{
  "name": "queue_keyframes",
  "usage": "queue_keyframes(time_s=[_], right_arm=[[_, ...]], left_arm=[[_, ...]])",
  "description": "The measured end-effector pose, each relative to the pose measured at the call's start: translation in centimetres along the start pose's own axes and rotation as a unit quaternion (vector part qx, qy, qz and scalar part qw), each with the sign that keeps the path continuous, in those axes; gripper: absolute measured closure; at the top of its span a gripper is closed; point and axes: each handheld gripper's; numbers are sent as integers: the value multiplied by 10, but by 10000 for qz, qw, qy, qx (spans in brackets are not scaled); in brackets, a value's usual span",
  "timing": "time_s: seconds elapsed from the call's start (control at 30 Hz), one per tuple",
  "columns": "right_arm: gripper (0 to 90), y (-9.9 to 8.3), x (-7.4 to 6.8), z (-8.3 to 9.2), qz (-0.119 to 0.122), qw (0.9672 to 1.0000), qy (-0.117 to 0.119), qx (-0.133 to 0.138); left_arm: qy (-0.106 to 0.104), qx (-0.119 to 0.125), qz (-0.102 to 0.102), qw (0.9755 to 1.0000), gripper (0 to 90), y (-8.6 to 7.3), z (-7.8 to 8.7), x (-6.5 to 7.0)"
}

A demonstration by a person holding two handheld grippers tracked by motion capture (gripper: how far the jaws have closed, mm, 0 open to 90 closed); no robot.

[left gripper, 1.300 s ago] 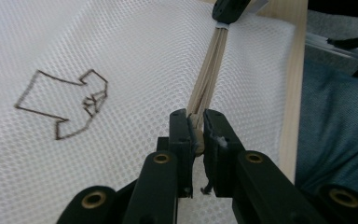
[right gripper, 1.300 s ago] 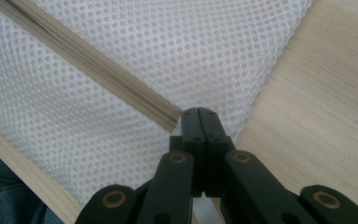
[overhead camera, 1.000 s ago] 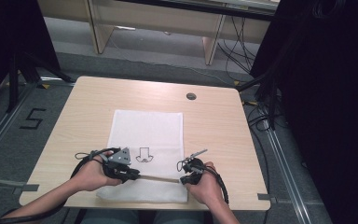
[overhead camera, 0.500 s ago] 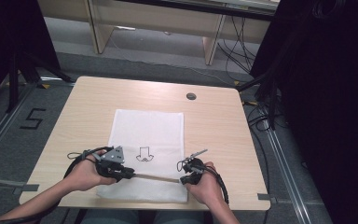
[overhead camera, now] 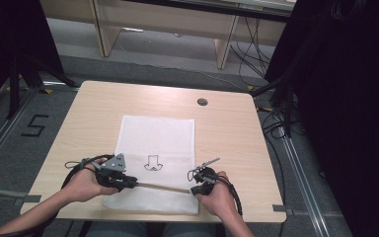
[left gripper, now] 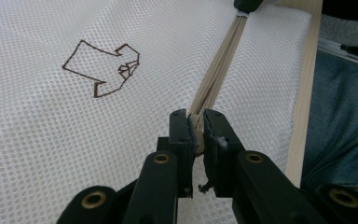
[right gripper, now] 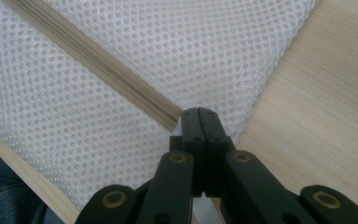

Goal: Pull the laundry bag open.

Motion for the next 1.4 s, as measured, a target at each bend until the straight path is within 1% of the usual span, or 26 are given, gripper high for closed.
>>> queue_keyframes(time_s=[0.03,0.07,0.1,0.13,0.17,0.2,0.23,0.27,0.3,0.4,0.43,0.5,0.53,0.57,0.77,0.83,0.87,0.93,0.97,1.03,1.1,1.17,1.3,1.33,1.37,1.4], right_arm=[[900,0,-1,1,-84,9999,-14,-63],[900,0,-1,1,-98,9999,-20,-76],[900,0,-1,1,-73,10000,4,-55],[900,0,-1,1,-73,10000,4,-55],[900,0,0,0,20,10000,7,3],[900,0,-2,1,-114,9999,-27,-69],[900,0,-2,1,-114,9999,-27,-69],[900,0,-2,1,-109,9999,-27,-75],[900,0,-1,1,-102,9999,-22,-72],[900,0,-1,1,-100,9999,-7,-74],[900,0,0,0,17,10000,11,-1],[900,0,0,0,3,10000,13,-10],[900,0,0,0,1,10000,13,-12],[900,0,0,0,0,10000,11,-10],[900,0,0,1,-49,10000,29,-37],[900,0,0,1,-60,10000,11,-36],[900,0,-1,1,-65,10000,7,-40],[900,0,-1,1,-65,10000,6,-36],[900,0,-1,0,-65,10000,3,-37],[900,0,0,1,-38,10000,13,-37],[900,0,0,1,-29,10000,32,-34],[900,0,0,0,-61,10000,22,-30],[900,0,0,1,-51,10000,25,-36],[900,0,0,1,-57,10000,30,-32],[900,0,1,0,11,10000,45,-4],[900,0,0,0,-68,10000,25,-26]], left_arm=[[87,-47,-65,9999,818,0,1,0],[103,-71,-138,9998,818,0,3,-2],[52,4,-17,10000,818,0,4,-2],[57,3,-7,10000,818,0,4,-2],[153,-48,-84,9998,818,0,6,-3],[130,-35,-16,9999,818,-1,7,-4],[111,25,15,9999,818,-2,7,-3],[188,-41,-69,9998,818,-3,9,-5],[234,-44,-46,9997,818,-4,11,-6],[244,-16,40,9997,818,-7,15,-9],[213,-41,69,9997,818,-8,16,-11],[193,15,27,9998,818,-9,16,-11],[230,-34,55,9997,818,-10,16,-11],[190,17,56,9998,818,-10,15,-11],[182,32,88,9998,818,-11,15,-10],[205,-22,31,9998,817,-11,16,-11],[168,32,127,9998,818,-12,15,-10],[190,29,102,9998,818,-12,16,-10],[249,18,7,9997,818,-11,18,-10],[233,54,116,9996,818,-12,21,-11],[186,86,55,9998,818,-12,23,-13],[256,15,88,9996,818,-13,22,-11],[254,28,65,9997,818,-14,22,-13],[249,54,142,9996,818,-15,23,-13],[305,52,-3,9995,818,-16,25,-15],[305,72,139,9994,818,-17,26,-14]])
Point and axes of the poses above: each handheld gripper's, and its own axes: z roughly backward along the jaws, y roughly out of its top, x roughly to its right, and after that the axes turned 7 degrees about z, right-handed
